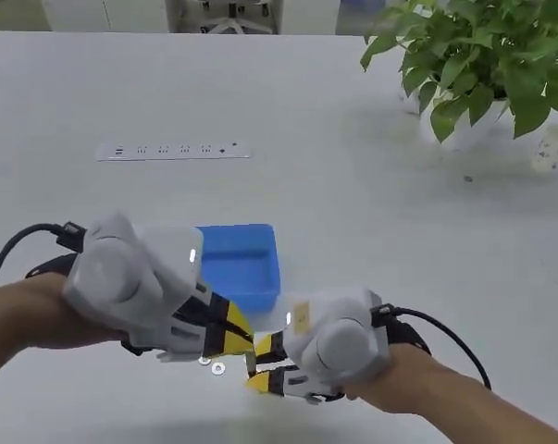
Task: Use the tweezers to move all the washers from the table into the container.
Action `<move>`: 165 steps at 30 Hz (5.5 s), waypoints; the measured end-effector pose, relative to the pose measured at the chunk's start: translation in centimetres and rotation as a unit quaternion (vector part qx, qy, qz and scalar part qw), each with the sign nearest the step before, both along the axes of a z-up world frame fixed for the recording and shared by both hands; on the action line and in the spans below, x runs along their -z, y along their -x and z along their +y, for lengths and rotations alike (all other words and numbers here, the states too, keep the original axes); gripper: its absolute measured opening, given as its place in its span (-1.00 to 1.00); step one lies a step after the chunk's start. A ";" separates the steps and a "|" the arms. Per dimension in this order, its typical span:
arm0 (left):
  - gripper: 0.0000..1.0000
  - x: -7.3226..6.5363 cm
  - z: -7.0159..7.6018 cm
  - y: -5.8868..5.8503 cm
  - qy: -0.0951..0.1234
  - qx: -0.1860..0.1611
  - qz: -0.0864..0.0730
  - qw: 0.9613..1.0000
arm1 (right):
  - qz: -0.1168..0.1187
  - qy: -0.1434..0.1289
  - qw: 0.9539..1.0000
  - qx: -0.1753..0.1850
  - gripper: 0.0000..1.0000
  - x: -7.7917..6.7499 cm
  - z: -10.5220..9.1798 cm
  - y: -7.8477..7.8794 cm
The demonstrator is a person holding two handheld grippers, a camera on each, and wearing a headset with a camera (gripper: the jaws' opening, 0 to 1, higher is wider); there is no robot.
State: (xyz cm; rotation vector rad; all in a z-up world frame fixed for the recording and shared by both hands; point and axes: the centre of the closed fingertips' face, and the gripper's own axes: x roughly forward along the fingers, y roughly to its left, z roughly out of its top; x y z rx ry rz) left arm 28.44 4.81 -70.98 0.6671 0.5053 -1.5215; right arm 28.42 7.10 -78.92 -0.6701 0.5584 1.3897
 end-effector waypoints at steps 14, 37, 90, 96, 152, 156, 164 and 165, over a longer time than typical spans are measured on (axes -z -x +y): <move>-0.89 0.0 -0.2 0.2 0.000 0.004 0.006 1.000 | 0.014 -0.001 1.000 0.013 -0.80 0.0 -0.2 -0.1; -0.89 -1.9 0.0 0.4 -0.004 0.010 -0.005 1.000 | 0.003 -0.006 1.000 0.007 -0.80 -2.0 -0.4 -0.1; -0.89 -7.3 1.5 -6.9 0.004 -0.024 -0.047 0.999 | -0.041 -0.013 0.999 0.008 -0.80 -7.5 1.1 -8.4; -0.89 -6.8 1.6 -8.0 -0.003 -0.028 -0.049 0.998 | -0.037 -0.013 0.999 0.010 -0.80 -6.9 1.4 -9.5; -0.89 -0.4 2.2 -13.3 -0.008 -0.076 -0.019 0.997 | -0.015 0.019 0.999 0.025 -0.79 -0.3 1.4 -14.8; -0.89 -0.3 2.2 -13.3 -0.006 -0.077 -0.019 0.997 | -0.023 0.018 0.999 0.031 -0.79 -0.4 1.3 -14.9; -0.88 -0.3 2.1 -13.1 -0.007 -0.075 -0.020 0.997 | -0.027 0.017 0.999 0.031 -0.77 -0.4 1.3 -14.9; -0.88 -0.3 2.1 -13.1 -0.007 -0.075 -0.020 0.997 | -0.026 0.017 0.999 0.030 -0.77 -0.4 1.3 -14.9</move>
